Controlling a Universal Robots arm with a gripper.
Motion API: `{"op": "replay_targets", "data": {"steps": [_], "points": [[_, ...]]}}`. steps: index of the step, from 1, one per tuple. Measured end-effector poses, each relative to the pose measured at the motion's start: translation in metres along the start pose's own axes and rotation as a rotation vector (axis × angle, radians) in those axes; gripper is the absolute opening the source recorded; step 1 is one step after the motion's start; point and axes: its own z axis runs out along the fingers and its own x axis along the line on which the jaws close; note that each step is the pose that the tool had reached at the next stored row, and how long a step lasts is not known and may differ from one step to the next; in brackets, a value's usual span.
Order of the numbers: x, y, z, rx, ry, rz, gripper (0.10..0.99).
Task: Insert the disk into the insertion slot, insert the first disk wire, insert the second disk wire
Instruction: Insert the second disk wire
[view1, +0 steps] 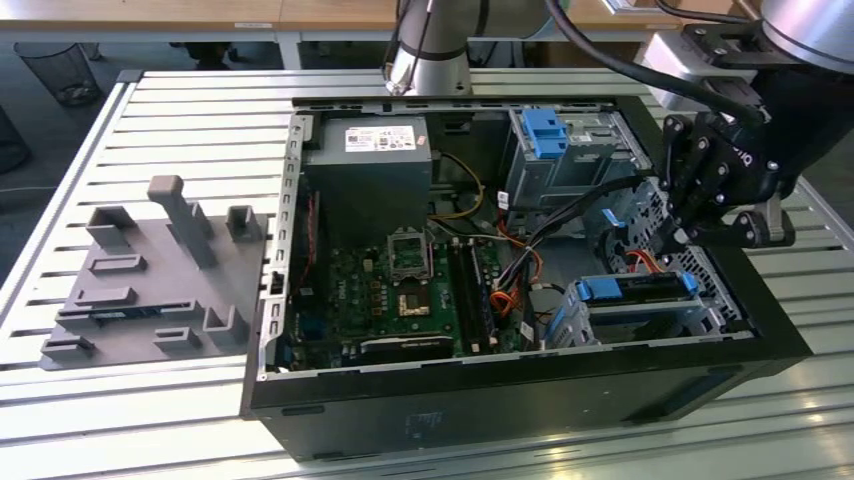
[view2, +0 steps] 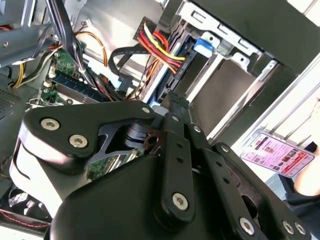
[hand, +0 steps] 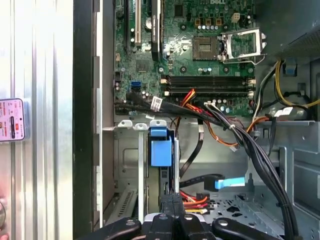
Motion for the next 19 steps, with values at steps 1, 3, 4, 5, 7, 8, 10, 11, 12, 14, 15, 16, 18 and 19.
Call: {"op": "replay_targets", "data": {"steps": [1, 3, 4, 5, 7, 8, 10, 11, 12, 14, 15, 16, 18, 19], "points": [[0.0001, 0.0020, 0.0002, 0.000, -0.0002, 0.000, 0.106], [0.0001, 0.0033, 0.0003, 0.000, 0.0000, 0.000, 0.106], [0.0001, 0.0040, 0.0003, 0.000, 0.0000, 0.000, 0.106], [0.0001, 0.0053, 0.0003, 0.000, 0.0000, 0.000, 0.106], [0.0002, 0.0110, 0.0004, 0.000, -0.0001, 0.000, 0.106], [0.0001, 0.0133, 0.0004, 0.000, 0.0000, 0.000, 0.106], [-0.0005, 0.0179, 0.0004, 0.000, 0.0000, 0.000, 0.106], [-0.0010, 0.0198, 0.0004, 0.000, 0.0000, 0.000, 0.106], [-0.0014, 0.0213, 0.0005, 0.000, 0.0000, 0.000, 0.106], [-0.0034, 0.0240, 0.0005, 0.000, 0.0000, 0.000, 0.106], [-0.0052, 0.0247, 0.0005, 0.000, 0.0002, 0.000, 0.106], [-0.0079, 0.0248, 0.0007, 0.000, 0.0005, 0.000, 0.106], [-0.0130, 0.0249, 0.0015, 0.000, 0.0009, 0.000, 0.106], [-0.0149, 0.0249, 0.0022, 0.000, 0.0010, 0.000, 0.106]]}}
